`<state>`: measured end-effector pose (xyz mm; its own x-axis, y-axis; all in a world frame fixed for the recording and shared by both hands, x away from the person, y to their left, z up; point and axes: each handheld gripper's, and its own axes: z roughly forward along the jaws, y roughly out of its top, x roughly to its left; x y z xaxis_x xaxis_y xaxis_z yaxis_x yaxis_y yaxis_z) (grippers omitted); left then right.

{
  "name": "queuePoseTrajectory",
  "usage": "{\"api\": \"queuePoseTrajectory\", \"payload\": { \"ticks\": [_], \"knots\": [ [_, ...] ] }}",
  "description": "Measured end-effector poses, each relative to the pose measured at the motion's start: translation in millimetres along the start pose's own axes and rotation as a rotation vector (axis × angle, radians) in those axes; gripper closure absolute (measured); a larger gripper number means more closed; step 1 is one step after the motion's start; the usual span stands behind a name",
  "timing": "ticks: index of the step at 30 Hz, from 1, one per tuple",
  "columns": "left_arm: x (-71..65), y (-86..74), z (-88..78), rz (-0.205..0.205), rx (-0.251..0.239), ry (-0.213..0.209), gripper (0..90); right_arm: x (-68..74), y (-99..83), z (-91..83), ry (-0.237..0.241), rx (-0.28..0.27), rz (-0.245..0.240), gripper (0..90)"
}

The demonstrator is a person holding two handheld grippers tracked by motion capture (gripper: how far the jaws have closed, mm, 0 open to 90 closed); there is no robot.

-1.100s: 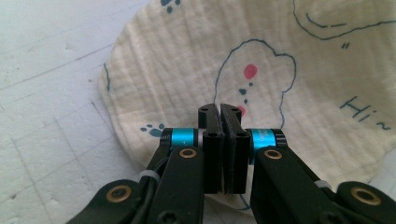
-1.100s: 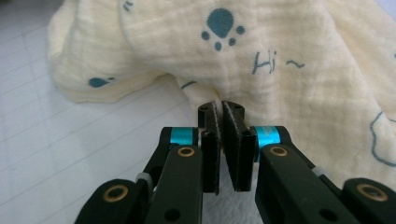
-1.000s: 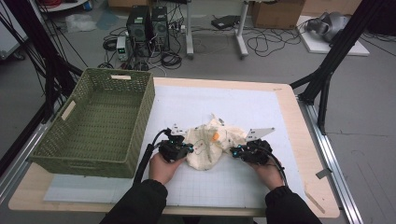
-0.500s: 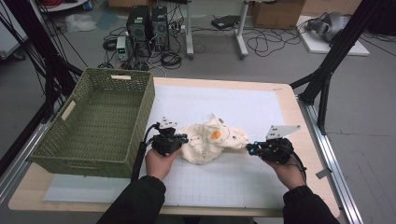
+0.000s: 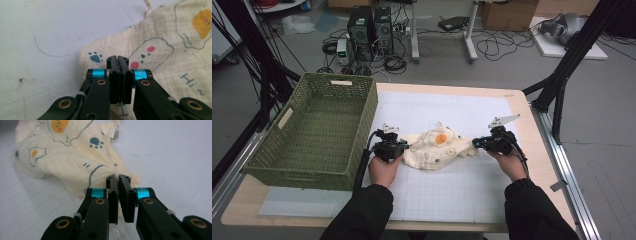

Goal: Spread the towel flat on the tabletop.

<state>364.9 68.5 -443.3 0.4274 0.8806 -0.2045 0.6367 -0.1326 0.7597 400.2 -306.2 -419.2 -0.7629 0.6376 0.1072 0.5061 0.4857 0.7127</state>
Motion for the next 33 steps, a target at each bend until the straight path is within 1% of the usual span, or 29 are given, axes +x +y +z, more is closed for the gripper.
{"api": "queuePoseTrajectory", "payload": {
  "ticks": [2,4,6,8,10,12,14,16,18,20,24,27,30,33],
  "knots": [
    [0.9,-1.0,2.5,0.001,0.012,0.002,88.1,-2.9,-1.0,7.6,0.0,0.009,0.015,86.1],
    [1.2,-1.1,2.7,0.002,0.009,0.001,88.1,-4.5,-3.0,13.1,0.005,0.017,0.03,86.1],
    [0.9,-1.1,1.8,0.012,0.009,0.001,88.0,-4.9,-3.9,15.0,0.004,0.019,0.034,86.0],
    [0.5,-1.0,0.3,0.021,0.004,-0.003,87.0,-4.0,-3.2,13.5,0.0,0.01,0.022,85.7],
    [-0.4,-0.1,-2.9,0.02,-0.009,-0.015,84.0,-1.7,-2.3,8.9,-0.003,-0.003,0.015,84.4],
    [-2.6,1.0,-6.9,0.036,-0.024,-0.017,81.1,1.5,-1.7,3.7,-0.013,-0.012,-0.002,82.4],
    [-3.6,1.9,-10.2,0.034,-0.038,-0.022,77.9,3.4,-2.2,-2.5,-0.013,-0.036,-0.007,81.3],
    [-3.6,2.6,-13.4,0.043,-0.047,-0.024,76.1,5.4,-3.3,-8.1,-0.019,-0.047,-0.013,79.8],
    [-3.3,3.2,-16.1,0.033,-0.054,-0.032,74.1,6.9,-5.1,-13.7,-0.021,-0.066,-0.011,78.7],
    [-3.3,3.7,-18.8,0.042,-0.062,-0.038,73.0,8.3,-6.3,-18.8,-0.022,-0.078,-0.015,76.5],
    [-3.0,4.2,-22.6,0.045,-0.068,-0.041,70.3,13.5,-8.7,-27.6,-0.015,-0.11,-0.02,73.3],
    [-3.5,3.9,-24.3,0.049,-0.067,-0.046,69.1,19.7,-10.1,-32.1,-0.008,-0.115,-0.03,71.5],
    [-4.5,3.7,-25.2,0.054,-0.067,-0.049,68.3,25.1,-11.2,-38.0,-0.011,-0.137,-0.045,70.2],
    [-4.9,3.6,-26.2,0.059,-0.064,-0.052,67.9,28.8,-12.1,-43.1,-0.009,-0.149,-0.045,69.5]
  ]
}}
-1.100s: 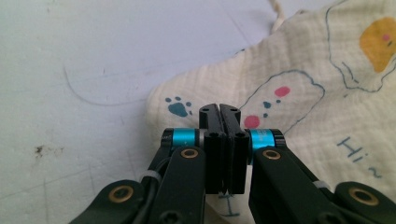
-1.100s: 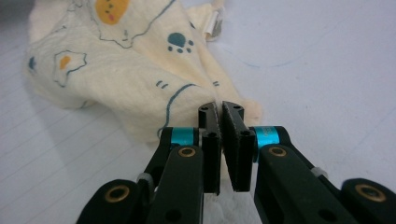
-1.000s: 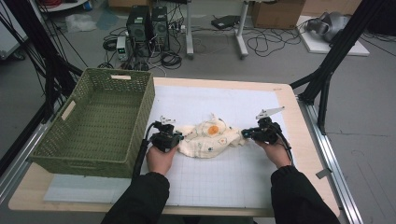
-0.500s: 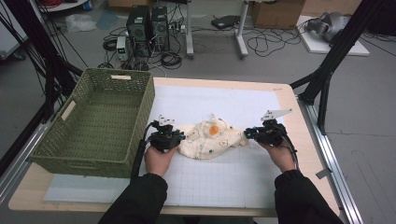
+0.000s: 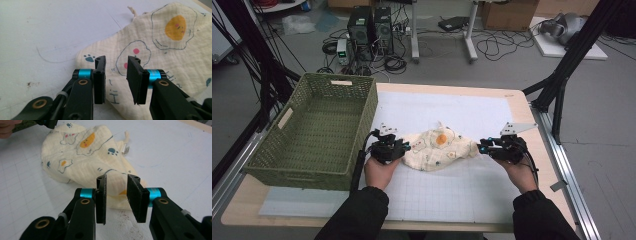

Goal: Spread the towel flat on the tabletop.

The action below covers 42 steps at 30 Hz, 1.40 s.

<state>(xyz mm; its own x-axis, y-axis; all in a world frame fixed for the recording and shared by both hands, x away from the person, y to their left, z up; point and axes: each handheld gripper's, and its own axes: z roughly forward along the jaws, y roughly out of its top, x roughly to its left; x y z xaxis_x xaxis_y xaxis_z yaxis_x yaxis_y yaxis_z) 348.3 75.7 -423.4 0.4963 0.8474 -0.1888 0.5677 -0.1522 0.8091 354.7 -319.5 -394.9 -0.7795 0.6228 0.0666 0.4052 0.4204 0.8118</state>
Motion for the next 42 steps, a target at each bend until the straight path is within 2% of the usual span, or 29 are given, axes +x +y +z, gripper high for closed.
{"api": "queuePoseTrajectory", "payload": {
  "ticks": [8,14,19,26,32,35,42],
  "knots": [
    [-1.5,-2.1,-0.4,0.008,0.01,-0.014,67.7,13.9,-1.0,-3.9,0.036,-0.032,-0.019,69.1],
    [-4.9,-4.9,1.4,0.024,0.015,-0.019,66.5,24.6,-2.9,4.2,0.071,-0.029,-0.027,66.3],
    [-7.4,-6.3,3.9,0.037,0.029,-0.027,65.6,28.0,-2.3,10.2,0.088,-0.028,-0.025,63.4],
    [-14.7,-9.1,9.4,0.066,0.061,-0.039,64.6,31.8,-2.7,25.4,0.094,-0.003,-0.023,57.4],
    [-17.3,-13.3,17.5,0.101,0.125,-0.033,65.2,33.1,-2.0,42.5,0.079,0.027,-0.019,55.4],
    [-19.5,-14.5,20.3,0.108,0.132,-0.038,67.1,31.4,-1.4,51.4,0.07,0.038,-0.009,55.1],
    [-22.5,-15.1,22.6,0.131,0.13,-0.009,76.0,27.8,-0.8,70.3,0.06,0.058,0.009,58.4]
  ]
}}
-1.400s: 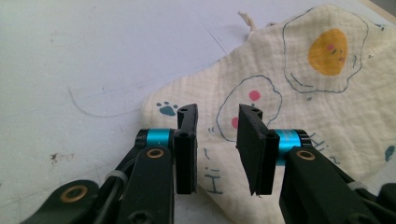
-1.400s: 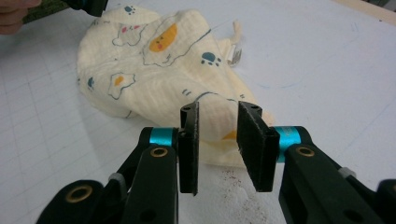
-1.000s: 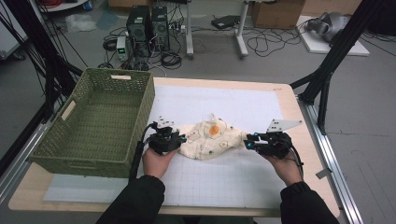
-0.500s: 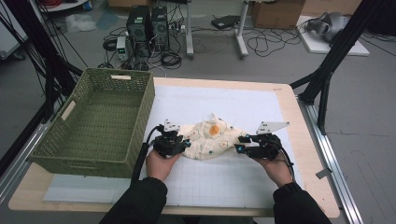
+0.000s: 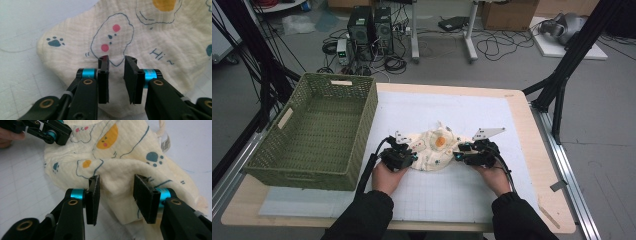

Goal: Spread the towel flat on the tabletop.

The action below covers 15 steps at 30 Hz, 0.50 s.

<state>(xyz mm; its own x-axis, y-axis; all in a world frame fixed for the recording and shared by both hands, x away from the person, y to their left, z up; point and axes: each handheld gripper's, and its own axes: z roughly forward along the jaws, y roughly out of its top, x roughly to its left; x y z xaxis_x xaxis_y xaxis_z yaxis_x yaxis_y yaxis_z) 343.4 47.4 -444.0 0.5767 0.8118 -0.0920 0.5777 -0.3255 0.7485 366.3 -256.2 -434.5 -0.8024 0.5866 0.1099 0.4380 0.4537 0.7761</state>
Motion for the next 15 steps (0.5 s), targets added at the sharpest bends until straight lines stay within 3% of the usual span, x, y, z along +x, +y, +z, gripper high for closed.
{"api": "queuePoseTrajectory", "payload": {
  "ticks": [5,10,15],
  "knots": [
    [0.4,-0.3,0.6,0.004,-0.002,-0.017,86.8,-2.5,0.9,8.2,-0.007,0.01,0.0,69.9],
    [1.8,-0.3,-0.2,-0.002,0.001,-0.029,88.7,-3.3,0.6,10.5,0.014,0.016,-0.023,83.6],
    [-0.6,0.4,-6.2,0.004,-0.008,-0.05,88.9,0.9,2.2,0.4,0.033,0.011,-0.051,85.8]
  ]
}}
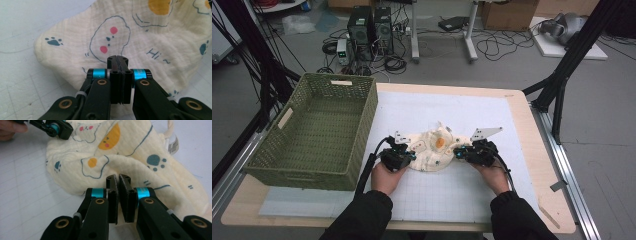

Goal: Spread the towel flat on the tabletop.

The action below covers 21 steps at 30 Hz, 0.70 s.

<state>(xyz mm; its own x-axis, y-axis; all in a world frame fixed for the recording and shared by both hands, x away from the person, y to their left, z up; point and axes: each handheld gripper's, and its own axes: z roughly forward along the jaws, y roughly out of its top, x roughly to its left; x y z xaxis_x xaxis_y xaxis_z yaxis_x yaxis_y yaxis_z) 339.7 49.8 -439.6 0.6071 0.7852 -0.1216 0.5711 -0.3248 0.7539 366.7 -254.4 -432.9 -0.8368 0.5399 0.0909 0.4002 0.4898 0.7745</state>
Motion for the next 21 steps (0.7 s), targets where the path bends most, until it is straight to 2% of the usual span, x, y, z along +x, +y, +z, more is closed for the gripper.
{"api": "queuePoseTrajectory", "payload": {
  "ticks": [8,13,14,17,19,21],
  "knots": [
    [-7.8,-2.8,-17.5,-0.015,-0.047,-0.04,89.1,15.5,1.1,-31.5,0.034,-0.021,-0.038,86.0],
    [-15.2,-1.4,-30.5,-0.013,-0.076,-0.072,89.2,22.1,-1.3,-55.0,0.077,-0.016,-0.035,86.0],
    [-16.4,-0.7,-32.4,-0.011,-0.079,-0.075,89.2,21.9,-1.7,-58.6,0.109,-0.001,-0.029,86.0],
    [-18.7,1.8,-36.8,-0.026,-0.097,-0.096,89.2,18.5,-3.4,-68.6,0.148,0.038,-0.019,86.0],
    [-20.2,4.4,-34.0,-0.015,-0.095,-0.084,89.2,12.2,-4.7,-72.4,0.145,0.047,-0.005,86.0],
    [-18.5,6.9,-27.0,-0.027,-0.093,-0.073,89.2,3.5,-5.7,-71.1,0.131,0.049,0.02,86.0]
  ]
}}
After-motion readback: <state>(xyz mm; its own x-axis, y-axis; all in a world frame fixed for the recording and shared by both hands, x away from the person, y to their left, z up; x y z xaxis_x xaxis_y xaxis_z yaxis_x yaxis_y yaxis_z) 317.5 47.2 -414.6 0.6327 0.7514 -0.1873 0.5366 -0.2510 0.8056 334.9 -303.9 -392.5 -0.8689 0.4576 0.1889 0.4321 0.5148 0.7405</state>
